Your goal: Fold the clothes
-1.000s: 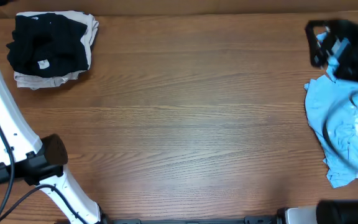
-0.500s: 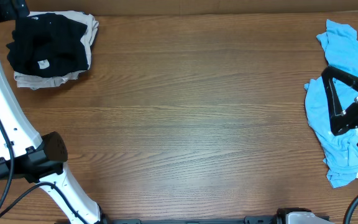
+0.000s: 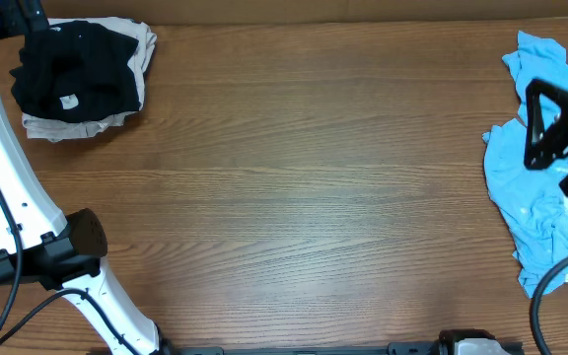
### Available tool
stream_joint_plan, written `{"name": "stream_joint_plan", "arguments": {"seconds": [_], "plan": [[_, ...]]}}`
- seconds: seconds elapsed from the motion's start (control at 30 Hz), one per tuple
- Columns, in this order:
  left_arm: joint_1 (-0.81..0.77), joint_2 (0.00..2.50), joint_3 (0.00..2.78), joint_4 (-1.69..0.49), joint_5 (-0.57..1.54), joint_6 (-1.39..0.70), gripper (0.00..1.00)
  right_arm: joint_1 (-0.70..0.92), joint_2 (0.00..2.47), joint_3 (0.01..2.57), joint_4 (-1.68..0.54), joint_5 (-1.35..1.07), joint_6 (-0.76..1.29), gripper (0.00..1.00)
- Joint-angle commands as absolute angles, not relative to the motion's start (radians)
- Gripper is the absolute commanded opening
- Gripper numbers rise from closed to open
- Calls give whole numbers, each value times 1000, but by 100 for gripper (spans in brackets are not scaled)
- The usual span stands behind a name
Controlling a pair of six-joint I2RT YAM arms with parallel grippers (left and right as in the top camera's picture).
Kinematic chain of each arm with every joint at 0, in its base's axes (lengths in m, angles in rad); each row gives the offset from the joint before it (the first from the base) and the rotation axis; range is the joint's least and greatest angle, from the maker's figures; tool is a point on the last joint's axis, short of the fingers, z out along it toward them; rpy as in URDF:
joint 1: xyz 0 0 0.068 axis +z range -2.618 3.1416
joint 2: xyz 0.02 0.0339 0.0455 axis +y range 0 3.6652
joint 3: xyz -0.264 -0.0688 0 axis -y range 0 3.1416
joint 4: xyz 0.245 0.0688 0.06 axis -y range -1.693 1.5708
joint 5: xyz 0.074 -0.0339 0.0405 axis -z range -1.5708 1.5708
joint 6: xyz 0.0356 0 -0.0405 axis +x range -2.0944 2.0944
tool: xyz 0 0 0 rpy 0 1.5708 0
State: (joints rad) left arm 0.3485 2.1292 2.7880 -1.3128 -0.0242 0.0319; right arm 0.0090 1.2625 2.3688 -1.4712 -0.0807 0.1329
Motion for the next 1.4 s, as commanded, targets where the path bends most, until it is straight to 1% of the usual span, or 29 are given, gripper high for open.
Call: {"name": "stream_joint_plan", "arguments": {"seconds": [0.0,0.2,0.43,0.57,0.6,0.67,0.83,0.93,1.13,1.3,1.37], "plan": [[347,2122,2789,-1312,-33,22,100,10,1150,2146,-1336,-27,97,100],[347,2122,2789,-1312,-33,22,100,-34,965,1684,-1052,-40,77,100],[347,2122,2789,-1312,-33,22,100,-73,757,1218,-751,-147,77,100],[347,2122,2789,-1312,-33,22,100,-73,635,949,-520,-183,78,100],[347,2122,2789,-1312,-33,22,100,-73,577,816,-389,-189,78,100],[347,2122,2789,-1312,-33,22,100,-73,517,679,-252,-202,79,100],[347,2122,2789,-1312,-33,22,100,-72,374,413,-12,-223,82,100],[347,2122,2789,-1312,-33,22,100,-72,274,276,62,-222,81,100],[347,2122,2789,-1312,-33,22,100,-73,79,93,82,-219,81,100],[347,2122,2789,-1312,-33,22,100,-73,16,19,82,-210,81,100],[347,2122,2789,-1312,-33,22,100,-73,8,7,47,-204,81,100]]}}
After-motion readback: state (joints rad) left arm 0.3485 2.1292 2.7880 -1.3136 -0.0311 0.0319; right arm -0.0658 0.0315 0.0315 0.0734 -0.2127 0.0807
